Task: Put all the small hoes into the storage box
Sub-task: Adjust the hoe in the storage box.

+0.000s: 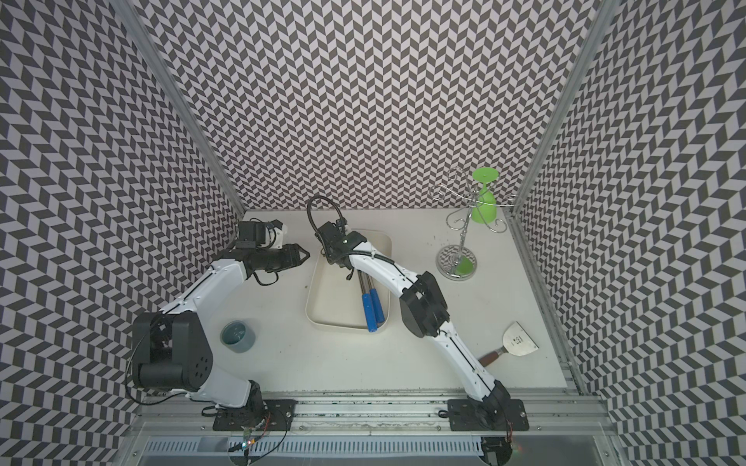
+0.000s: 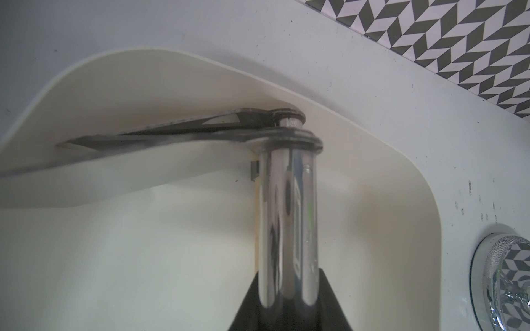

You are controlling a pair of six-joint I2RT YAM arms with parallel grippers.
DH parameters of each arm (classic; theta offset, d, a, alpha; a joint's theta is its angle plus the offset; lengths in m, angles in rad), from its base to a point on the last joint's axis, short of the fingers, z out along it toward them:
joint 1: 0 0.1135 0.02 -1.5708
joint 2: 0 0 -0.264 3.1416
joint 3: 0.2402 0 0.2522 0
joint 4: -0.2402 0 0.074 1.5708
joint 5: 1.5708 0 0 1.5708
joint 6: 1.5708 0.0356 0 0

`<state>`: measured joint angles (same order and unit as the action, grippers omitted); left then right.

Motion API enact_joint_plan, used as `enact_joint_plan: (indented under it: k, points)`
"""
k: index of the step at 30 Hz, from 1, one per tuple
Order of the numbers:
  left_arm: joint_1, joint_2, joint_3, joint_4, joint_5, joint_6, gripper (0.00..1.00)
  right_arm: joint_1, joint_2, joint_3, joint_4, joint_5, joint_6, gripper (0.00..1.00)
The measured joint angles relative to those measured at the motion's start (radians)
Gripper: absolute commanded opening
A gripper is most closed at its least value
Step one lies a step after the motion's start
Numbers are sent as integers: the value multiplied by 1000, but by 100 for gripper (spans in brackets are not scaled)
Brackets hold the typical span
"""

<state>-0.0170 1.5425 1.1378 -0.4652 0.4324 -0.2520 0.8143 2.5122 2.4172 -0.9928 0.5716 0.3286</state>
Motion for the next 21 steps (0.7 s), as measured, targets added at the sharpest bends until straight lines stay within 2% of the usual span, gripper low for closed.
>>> enact_joint_plan:
  k: [12,21]
  points:
    - [0,0,0,1,0,0,64,-6,1,0,-1,-6,-3,31]
    - [5,0,0,1,0,0,64,-23,1,0,2,-46,-3,35]
